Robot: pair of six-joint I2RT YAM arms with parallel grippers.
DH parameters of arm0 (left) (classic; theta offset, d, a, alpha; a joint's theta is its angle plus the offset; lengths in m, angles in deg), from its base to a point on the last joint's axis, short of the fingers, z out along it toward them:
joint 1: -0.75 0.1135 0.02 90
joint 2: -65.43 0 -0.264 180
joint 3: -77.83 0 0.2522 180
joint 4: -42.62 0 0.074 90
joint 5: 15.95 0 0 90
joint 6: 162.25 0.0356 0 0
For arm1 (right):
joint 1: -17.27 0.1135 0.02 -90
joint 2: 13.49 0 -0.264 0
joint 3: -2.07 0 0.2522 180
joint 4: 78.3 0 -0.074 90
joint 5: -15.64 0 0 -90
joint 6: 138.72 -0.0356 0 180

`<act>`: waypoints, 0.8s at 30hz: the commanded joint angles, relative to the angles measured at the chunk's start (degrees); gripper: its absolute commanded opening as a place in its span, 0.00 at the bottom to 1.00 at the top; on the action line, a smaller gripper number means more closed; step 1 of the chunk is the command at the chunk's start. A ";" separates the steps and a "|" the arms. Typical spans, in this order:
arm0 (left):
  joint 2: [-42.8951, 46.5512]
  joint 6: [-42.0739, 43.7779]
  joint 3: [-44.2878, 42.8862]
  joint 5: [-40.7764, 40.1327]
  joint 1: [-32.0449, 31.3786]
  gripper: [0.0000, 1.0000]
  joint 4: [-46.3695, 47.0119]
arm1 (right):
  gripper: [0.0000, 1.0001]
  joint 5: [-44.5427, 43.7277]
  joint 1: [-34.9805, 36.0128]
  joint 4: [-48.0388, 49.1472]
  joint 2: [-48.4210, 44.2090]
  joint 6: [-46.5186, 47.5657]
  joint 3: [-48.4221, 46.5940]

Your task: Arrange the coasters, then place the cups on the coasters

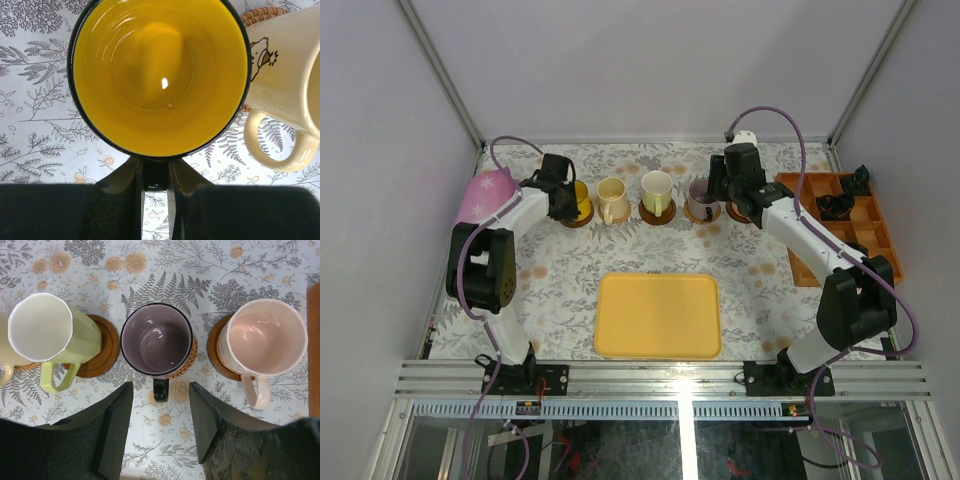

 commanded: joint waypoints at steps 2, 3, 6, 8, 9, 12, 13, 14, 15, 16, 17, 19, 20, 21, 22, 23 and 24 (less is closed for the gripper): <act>2.83 -0.65 0.05 -1.48 0.71 0.00 4.86 | 0.56 0.54 -0.35 -0.09 -0.20 -0.46 -2.68; 2.90 -0.78 0.17 -1.65 0.79 0.00 5.17 | 0.56 0.56 -0.34 -0.13 -0.16 -0.56 -2.63; 2.62 -1.23 0.47 -1.84 0.86 0.00 6.05 | 0.56 0.72 -0.33 -0.20 0.07 -0.54 -2.69; 2.32 -1.50 0.55 -1.59 0.89 0.00 6.58 | 0.56 0.72 -0.34 -0.23 0.26 -0.55 -2.84; 2.15 -1.61 0.56 -1.40 0.87 0.00 6.76 | 0.56 0.73 -0.34 -0.30 0.34 -0.48 -2.86; 1.76 -2.11 0.37 -0.89 0.89 0.00 6.95 | 0.56 0.82 -0.34 -0.47 0.63 -0.54 -3.21; 1.67 -2.21 0.38 -0.71 0.89 0.00 6.97 | 0.56 0.92 -0.28 -0.49 0.72 -0.47 -3.27; 1.70 -2.27 0.40 -0.66 0.89 0.01 7.02 | 0.56 0.92 -0.33 -0.53 0.80 -0.42 -3.42; 1.75 -2.33 0.42 -0.75 0.89 0.04 6.98 | 0.56 1.01 -0.31 -0.45 0.89 -0.36 -3.53; 1.73 -2.40 0.51 -0.72 0.92 0.09 6.97 | 0.56 1.01 -0.31 -0.41 1.05 -0.37 -3.54; 1.62 -2.49 0.52 -0.83 0.89 0.14 6.97 | 0.56 1.05 -0.33 -0.41 1.19 -0.36 -3.65; 1.62 -2.56 0.61 -0.90 0.89 0.24 6.91 | 0.56 1.20 -0.35 -0.41 1.41 -0.37 -3.90; 1.69 -2.68 0.70 -1.08 0.89 0.27 6.74 | 0.56 1.28 -0.34 -0.42 1.51 -0.35 -3.98; 1.79 -2.69 0.79 -1.16 0.90 0.30 6.67 | 0.56 1.31 -0.32 -0.42 1.52 -0.41 -4.07; 1.82 -2.77 0.95 -1.32 0.88 0.33 6.58 | 0.56 1.31 -0.28 -0.40 1.55 -0.33 -4.04; 1.96 -2.83 1.03 -1.42 0.87 0.37 6.43 | 0.56 1.39 -0.32 -0.40 1.52 -0.39 -4.02; 2.05 -2.91 1.05 -1.55 0.93 0.40 6.17 | 0.56 1.36 -0.31 -0.40 1.52 -0.37 -4.08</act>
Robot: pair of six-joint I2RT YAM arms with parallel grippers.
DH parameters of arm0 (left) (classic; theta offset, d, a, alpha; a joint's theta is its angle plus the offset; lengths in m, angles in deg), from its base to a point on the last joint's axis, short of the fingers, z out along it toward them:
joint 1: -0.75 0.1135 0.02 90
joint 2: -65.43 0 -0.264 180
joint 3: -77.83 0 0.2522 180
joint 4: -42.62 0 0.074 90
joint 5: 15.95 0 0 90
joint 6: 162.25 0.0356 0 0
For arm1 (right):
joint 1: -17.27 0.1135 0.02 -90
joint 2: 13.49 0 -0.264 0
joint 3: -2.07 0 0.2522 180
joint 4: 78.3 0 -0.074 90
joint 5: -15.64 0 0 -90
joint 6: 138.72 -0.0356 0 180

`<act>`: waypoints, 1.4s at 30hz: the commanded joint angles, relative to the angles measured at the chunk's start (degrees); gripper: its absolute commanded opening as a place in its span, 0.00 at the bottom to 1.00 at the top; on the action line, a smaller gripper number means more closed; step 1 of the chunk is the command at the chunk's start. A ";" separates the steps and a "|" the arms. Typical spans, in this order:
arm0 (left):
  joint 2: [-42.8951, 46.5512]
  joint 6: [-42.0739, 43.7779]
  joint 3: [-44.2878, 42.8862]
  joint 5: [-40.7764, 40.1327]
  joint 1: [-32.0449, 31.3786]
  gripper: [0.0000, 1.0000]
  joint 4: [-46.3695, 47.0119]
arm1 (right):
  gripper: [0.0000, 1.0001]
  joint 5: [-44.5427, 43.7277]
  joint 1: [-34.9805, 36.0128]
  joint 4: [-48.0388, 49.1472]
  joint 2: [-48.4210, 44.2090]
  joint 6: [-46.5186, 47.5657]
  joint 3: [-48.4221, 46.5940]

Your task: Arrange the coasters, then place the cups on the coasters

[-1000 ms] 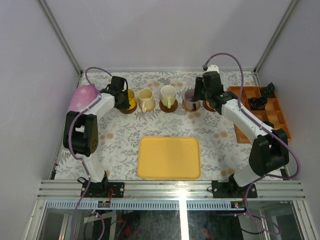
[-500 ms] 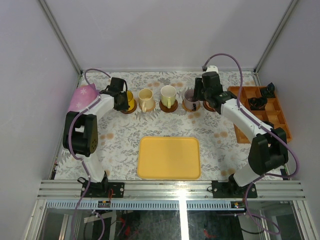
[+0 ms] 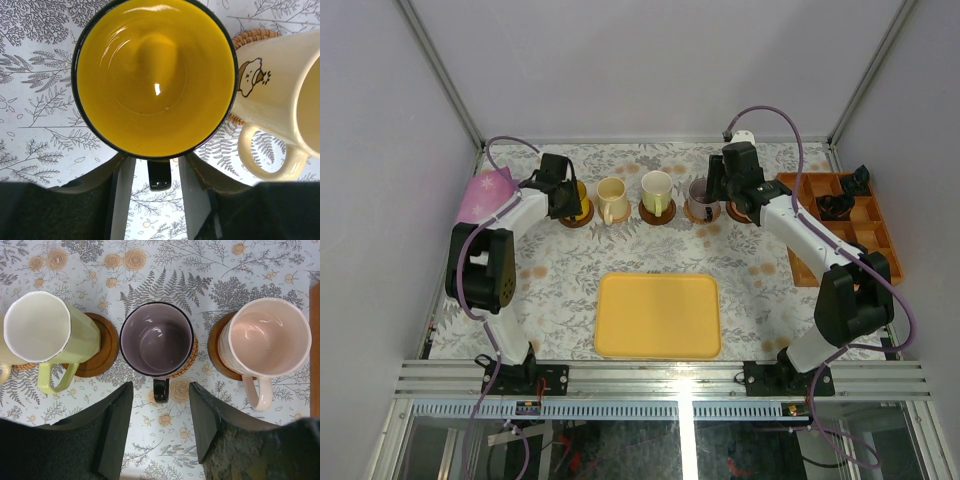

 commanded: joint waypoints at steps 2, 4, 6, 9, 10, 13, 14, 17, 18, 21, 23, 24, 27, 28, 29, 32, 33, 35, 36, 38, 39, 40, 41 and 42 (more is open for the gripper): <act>2.44 -0.75 0.73 -0.90 0.63 0.42 2.94 | 0.56 1.14 -0.29 0.52 0.12 -0.32 -2.83; 2.88 -0.83 1.21 -0.97 0.54 0.43 2.75 | 0.56 1.19 -0.35 0.49 0.03 -0.34 -2.60; 3.43 -0.92 1.77 -1.19 0.59 0.44 2.53 | 0.56 1.35 -0.34 0.49 -0.02 -0.43 -2.54; 3.95 -1.10 2.31 -1.32 0.61 0.45 1.70 | 0.56 1.59 -0.33 0.43 -0.10 -0.50 -2.45; 4.15 -1.10 2.48 -1.41 0.59 0.47 1.37 | 0.56 1.58 -0.34 0.47 -0.19 -0.59 -2.35; 4.84 -1.22 2.67 -2.08 0.58 0.48 0.12 | 0.56 1.85 -0.28 0.51 -0.30 -0.68 -2.08; 5.07 -1.35 2.79 -2.26 0.58 0.48 -0.32 | 0.56 1.92 -0.31 0.58 -0.28 -0.71 -1.89; 5.82 -1.74 3.17 -3.36 0.58 0.48 -1.06 | 0.56 2.11 -0.35 0.60 -0.29 -0.92 -1.63; 5.93 -1.84 3.35 -3.89 0.58 0.48 -1.34 | 0.56 2.19 -0.34 0.67 -0.28 -0.98 -1.50; 6.11 -2.41 3.41 -5.40 0.58 0.48 -2.37 | 0.56 2.47 -0.35 0.77 -0.30 -0.96 -1.45; 6.21 -2.78 3.35 -6.19 0.57 0.48 -2.84 | 0.56 2.44 -0.32 0.87 -0.28 -0.90 -1.44; 6.21 -2.95 3.22 -6.39 0.58 0.48 -3.17 | 0.56 2.51 -0.33 0.91 -0.20 -0.78 -1.53; 6.30 -3.34 3.26 -7.19 0.58 0.48 -3.58 | 0.56 2.47 -0.30 0.89 -0.12 -0.71 -1.61; 6.41 -3.43 3.19 -7.54 0.58 0.48 -3.72 | 0.56 2.54 -0.35 0.86 -0.10 -0.70 -1.73; 6.46 -3.59 3.19 -7.80 0.58 0.48 -3.82 | 0.56 2.58 -0.31 0.87 -0.08 -0.70 -1.68; 6.45 -3.61 3.06 -8.36 0.58 0.49 -4.17 | 0.56 2.73 -0.35 0.78 0.16 -0.71 -1.78; 6.45 -3.60 2.97 -8.30 0.58 0.49 -4.26 | 0.56 2.81 -0.35 0.78 0.23 -0.78 -1.84; 6.34 -3.40 2.77 -7.95 0.58 0.49 -4.46 | 0.55 2.94 -0.34 0.78 0.34 -0.78 -1.90; 6.39 -3.42 2.61 -7.71 0.58 0.50 -4.60 | 0.56 2.91 -0.35 0.71 0.32 -0.83 -1.97; 6.70 -3.32 2.43 -7.01 0.58 0.52 -4.66 | 0.56 2.74 -0.35 0.60 0.33 -0.85 -2.23; 7.07 -3.26 2.31 -6.40 0.63 0.54 -4.78 | 0.56 2.42 -0.35 0.51 0.27 -0.78 -2.26; 7.53 -3.17 2.18 -5.64 0.59 0.57 -4.94 | 0.56 1.91 -0.34 0.45 0.13 -0.72 -2.43; 8.12 -3.15 1.97 -4.90 0.58 0.60 -5.11 | 0.56 1.25 -0.30 0.31 -0.03 -0.57 -2.47; 8.84 -3.08 1.71 -4.21 0.58 0.63 -5.30 | 0.56 0.50 -0.29 0.11 -0.18 -0.28 -2.65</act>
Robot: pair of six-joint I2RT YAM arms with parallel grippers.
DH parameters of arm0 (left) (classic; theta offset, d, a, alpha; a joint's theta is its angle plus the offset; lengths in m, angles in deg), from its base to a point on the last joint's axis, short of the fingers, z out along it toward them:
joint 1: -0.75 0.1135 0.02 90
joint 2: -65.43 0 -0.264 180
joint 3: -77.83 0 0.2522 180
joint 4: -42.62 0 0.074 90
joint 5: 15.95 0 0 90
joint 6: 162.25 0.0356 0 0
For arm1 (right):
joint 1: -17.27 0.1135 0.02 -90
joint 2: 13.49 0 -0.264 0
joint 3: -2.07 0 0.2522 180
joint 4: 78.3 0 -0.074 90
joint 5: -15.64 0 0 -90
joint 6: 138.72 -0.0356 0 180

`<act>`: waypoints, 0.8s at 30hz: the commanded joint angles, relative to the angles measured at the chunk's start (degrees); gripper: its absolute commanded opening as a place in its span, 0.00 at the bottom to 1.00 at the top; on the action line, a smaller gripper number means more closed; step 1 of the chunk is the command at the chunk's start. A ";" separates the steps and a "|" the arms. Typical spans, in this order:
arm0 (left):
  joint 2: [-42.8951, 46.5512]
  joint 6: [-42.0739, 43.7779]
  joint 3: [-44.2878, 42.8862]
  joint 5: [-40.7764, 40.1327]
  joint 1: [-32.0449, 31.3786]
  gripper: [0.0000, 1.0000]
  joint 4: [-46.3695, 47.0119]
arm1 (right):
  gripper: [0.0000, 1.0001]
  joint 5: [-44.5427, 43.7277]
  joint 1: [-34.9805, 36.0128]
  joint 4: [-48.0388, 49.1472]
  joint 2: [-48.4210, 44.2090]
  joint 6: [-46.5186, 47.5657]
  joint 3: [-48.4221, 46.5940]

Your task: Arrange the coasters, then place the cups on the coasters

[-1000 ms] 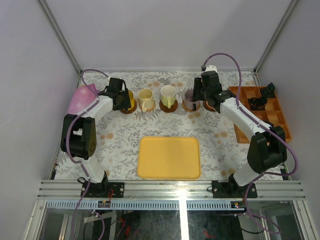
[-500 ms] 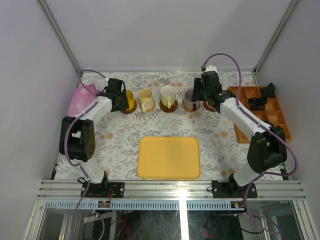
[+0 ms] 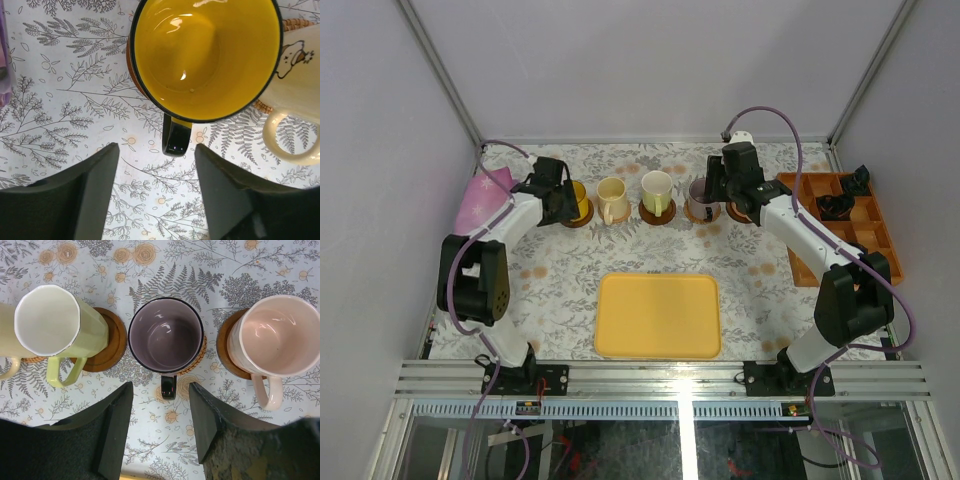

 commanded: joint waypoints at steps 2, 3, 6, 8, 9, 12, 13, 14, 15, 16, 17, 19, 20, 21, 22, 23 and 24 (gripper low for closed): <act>5.43 0.03 -1.66 2.75 0.56 0.68 -1.12 | 0.58 -4.08 -0.31 0.01 -0.46 0.91 -3.08; 6.33 0.18 -1.90 3.00 0.52 0.71 -1.22 | 0.60 -5.31 -0.46 -0.15 -0.58 1.41 -3.32; 8.61 0.11 -3.04 2.56 0.50 0.78 -1.15 | 0.71 -8.04 -2.04 -0.45 -0.95 2.14 -3.70; 9.69 -0.45 -4.00 1.57 0.52 0.86 -1.15 | 0.79 -7.58 -4.67 -0.30 -1.27 1.40 -3.54; 10.12 -0.88 -4.39 0.95 0.52 0.89 -1.08 | 0.82 -6.52 -6.45 -0.30 -1.48 0.73 -3.26; 11.52 -2.56 -4.57 -2.52 0.56 0.99 0.12 | 0.87 -4.61 -11.50 0.60 -2.90 -1.29 -1.62; 12.04 -3.61 -4.22 -4.21 0.61 1.00 0.84 | 0.88 -4.70 -13.03 1.02 -3.57 -1.84 -0.76; 12.61 -4.96 -3.88 -5.57 1.08 1.00 1.57 | 0.89 -4.95 -14.50 1.40 -4.60 -2.62 -0.01; 12.84 -5.91 -3.63 -6.35 1.62 1.00 2.18 | 0.91 -5.31 -15.94 1.67 -5.56 -3.33 1.02; 13.32 -6.83 -3.39 -6.99 2.20 1.00 2.65 | 0.92 -5.68 -17.45 2.08 -6.53 -4.06 2.12; 13.63 -7.75 -3.00 -7.68 2.89 1.00 3.05 | 0.94 -6.15 -18.81 2.52 -7.67 -4.86 3.17; 14.29 -9.29 -2.26 -9.23 4.61 1.00 3.86 | 0.97 -6.11 -22.08 3.87 -10.07 -6.41 5.81; 14.59 -10.11 -1.89 -10.07 5.76 1.00 3.97 | 0.98 -5.76 -23.78 4.35 -11.23 -7.18 7.01; 14.97 -10.81 -1.56 -10.56 6.95 1.00 4.16 | 0.99 -5.18 -26.20 4.64 -12.20 -7.86 8.06; 15.26 -11.25 -1.41 -10.58 8.36 1.00 4.09 | 0.99 -4.47 -27.76 4.70 -13.15 -8.47 9.18; 15.55 -11.69 -1.38 -10.53 9.76 1.00 3.87 | 1.00 -4.00 -29.32 4.85 -13.98 -9.02 10.15; 15.90 -12.02 -1.43 -10.56 11.10 1.00 3.56 | 1.00 -3.29 -30.76 4.84 -14.74 -9.49 10.99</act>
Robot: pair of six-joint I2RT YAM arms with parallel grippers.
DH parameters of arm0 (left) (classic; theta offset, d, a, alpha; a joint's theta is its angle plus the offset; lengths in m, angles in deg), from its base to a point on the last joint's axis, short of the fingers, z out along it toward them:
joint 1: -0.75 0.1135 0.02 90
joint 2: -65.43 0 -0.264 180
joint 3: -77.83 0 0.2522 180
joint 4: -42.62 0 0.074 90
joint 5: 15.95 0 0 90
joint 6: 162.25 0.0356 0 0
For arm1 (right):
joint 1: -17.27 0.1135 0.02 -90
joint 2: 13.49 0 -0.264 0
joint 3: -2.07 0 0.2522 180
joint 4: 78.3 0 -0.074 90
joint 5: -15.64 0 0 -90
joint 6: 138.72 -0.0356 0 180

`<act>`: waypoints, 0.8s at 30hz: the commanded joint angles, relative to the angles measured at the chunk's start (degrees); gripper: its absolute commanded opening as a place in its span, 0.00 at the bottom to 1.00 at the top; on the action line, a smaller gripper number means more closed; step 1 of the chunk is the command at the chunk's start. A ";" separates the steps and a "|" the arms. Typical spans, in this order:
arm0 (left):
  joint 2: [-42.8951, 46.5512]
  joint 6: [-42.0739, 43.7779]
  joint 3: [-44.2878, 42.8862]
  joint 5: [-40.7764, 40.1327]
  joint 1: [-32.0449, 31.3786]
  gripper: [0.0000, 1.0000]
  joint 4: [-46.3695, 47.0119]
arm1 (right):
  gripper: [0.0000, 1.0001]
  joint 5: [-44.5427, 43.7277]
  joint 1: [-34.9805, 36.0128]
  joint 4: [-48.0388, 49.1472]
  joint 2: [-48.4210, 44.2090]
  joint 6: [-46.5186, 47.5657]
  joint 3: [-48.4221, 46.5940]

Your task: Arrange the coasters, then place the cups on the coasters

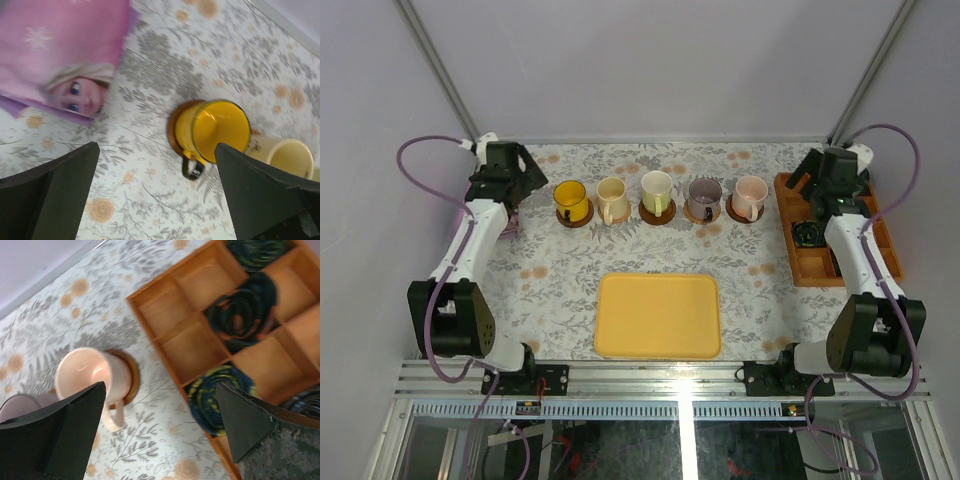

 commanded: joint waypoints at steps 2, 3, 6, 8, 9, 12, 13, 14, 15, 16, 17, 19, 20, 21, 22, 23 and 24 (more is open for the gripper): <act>3.03 -3.98 0.82 -5.32 6.29 1.00 1.96 | 0.99 2.08 -6.66 2.91 -5.17 -4.63 3.46; 3.50 -3.60 0.78 -6.84 6.74 1.00 1.37 | 0.99 2.00 -6.88 2.64 -5.36 -4.52 3.53; 4.64 -3.01 0.44 -12.03 6.88 1.00 -0.22 | 0.99 1.29 -6.95 2.04 -5.34 -3.87 3.54; 5.67 -2.93 0.94 -13.98 6.86 1.00 -0.43 | 0.99 1.08 -6.94 2.14 -5.19 -3.68 3.38; 6.23 -2.88 1.39 -14.57 6.83 1.00 -0.33 | 0.99 1.09 -6.97 2.23 -5.10 -3.56 3.22; 7.36 -3.28 2.76 -15.86 6.82 1.00 -0.09 | 0.99 1.09 -6.94 2.30 -4.54 -3.26 2.61; 7.59 -3.66 3.25 -16.07 6.85 1.00 -0.09 | 1.00 1.17 -6.97 2.20 -4.33 -3.28 2.26; 7.74 -4.16 3.63 -16.35 6.89 1.00 -0.13 | 0.99 1.42 -6.91 2.07 -4.10 -3.32 1.98; 7.80 -4.68 3.95 -16.56 6.88 1.00 -0.25 | 0.99 1.59 -6.92 1.97 -3.91 -3.29 1.69; 7.91 -5.06 4.15 -16.79 6.82 1.00 -0.34 | 0.99 1.99 -6.96 1.95 -3.74 -3.36 1.64; 8.05 -5.33 4.49 -16.80 6.84 1.00 -0.23 | 1.00 2.21 -6.96 1.98 -3.61 -3.44 1.52; 8.16 -5.38 4.95 -16.89 6.83 1.00 -0.17 | 0.99 2.47 -6.92 1.94 -3.45 -3.52 1.63; 8.29 -5.34 5.20 -17.03 6.89 1.00 -0.22 | 0.99 2.48 -6.91 1.93 -3.35 -3.61 1.64; 8.53 -5.18 5.39 -17.18 6.90 1.00 -0.21 | 0.99 2.49 -6.89 1.95 -3.30 -3.63 1.63; 8.90 -5.13 5.76 -17.47 6.88 1.00 0.01 | 0.99 2.56 -6.95 1.94 -3.14 -3.63 1.74; 9.37 -5.12 6.22 -17.82 6.97 1.00 0.41 | 0.99 2.53 -6.99 1.97 -3.00 -3.70 1.70; 9.69 -5.05 6.56 -17.88 6.99 1.00 0.70 | 0.99 2.65 -6.97 1.95 -2.83 -3.78 1.82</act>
